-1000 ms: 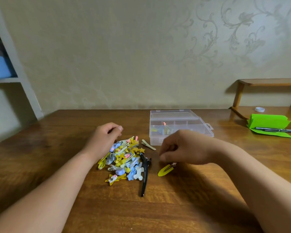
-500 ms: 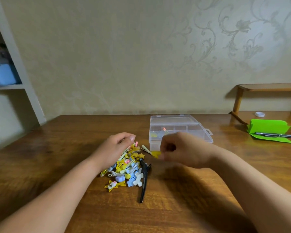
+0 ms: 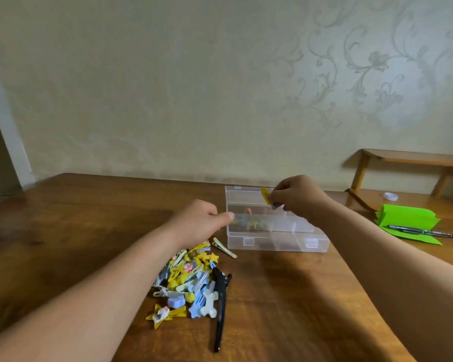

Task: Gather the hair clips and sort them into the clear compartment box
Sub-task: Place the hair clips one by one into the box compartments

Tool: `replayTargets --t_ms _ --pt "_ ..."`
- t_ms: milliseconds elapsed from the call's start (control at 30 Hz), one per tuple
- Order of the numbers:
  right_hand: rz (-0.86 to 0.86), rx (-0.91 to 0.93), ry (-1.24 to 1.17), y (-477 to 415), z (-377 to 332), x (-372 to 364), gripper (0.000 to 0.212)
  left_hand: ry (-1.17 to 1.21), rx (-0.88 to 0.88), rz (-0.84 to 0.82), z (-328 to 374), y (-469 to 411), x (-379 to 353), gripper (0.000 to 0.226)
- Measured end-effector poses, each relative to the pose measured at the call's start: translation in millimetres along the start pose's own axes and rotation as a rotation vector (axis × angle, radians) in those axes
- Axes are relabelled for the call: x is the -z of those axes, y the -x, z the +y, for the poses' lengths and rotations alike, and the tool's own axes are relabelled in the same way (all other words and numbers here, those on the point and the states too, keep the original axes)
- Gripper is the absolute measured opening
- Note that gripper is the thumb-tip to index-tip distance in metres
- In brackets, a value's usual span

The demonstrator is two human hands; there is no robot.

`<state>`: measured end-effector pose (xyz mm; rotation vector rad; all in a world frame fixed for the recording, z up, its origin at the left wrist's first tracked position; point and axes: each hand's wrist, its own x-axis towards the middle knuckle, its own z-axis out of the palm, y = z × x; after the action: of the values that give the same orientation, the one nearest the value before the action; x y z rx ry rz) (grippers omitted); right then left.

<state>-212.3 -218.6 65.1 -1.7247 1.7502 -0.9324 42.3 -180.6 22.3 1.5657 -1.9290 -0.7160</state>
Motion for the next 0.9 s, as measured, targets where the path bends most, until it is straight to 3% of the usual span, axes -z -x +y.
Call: replayTargets --t_ms 267,567,700,900 --pt "-0.043 -0.055 0.128 -17 -35 -56 0.03 -0.269 -0.06 0.073 9 -3 -5 0.057" --pt "-0.088 -0.1 0.297 -15 -51 -81 0.031 -0.326 -0.126 0.131 2 -3 0 0.062" --pt "-0.002 0.009 0.307 -3 -48 -74 0.027 -0.308 -0.135 0.115 -1 0 4 0.062" --pt "0.13 0.279 0.126 73 -41 -51 0.025 -0.175 -0.116 0.19 -9 8 14 0.062"
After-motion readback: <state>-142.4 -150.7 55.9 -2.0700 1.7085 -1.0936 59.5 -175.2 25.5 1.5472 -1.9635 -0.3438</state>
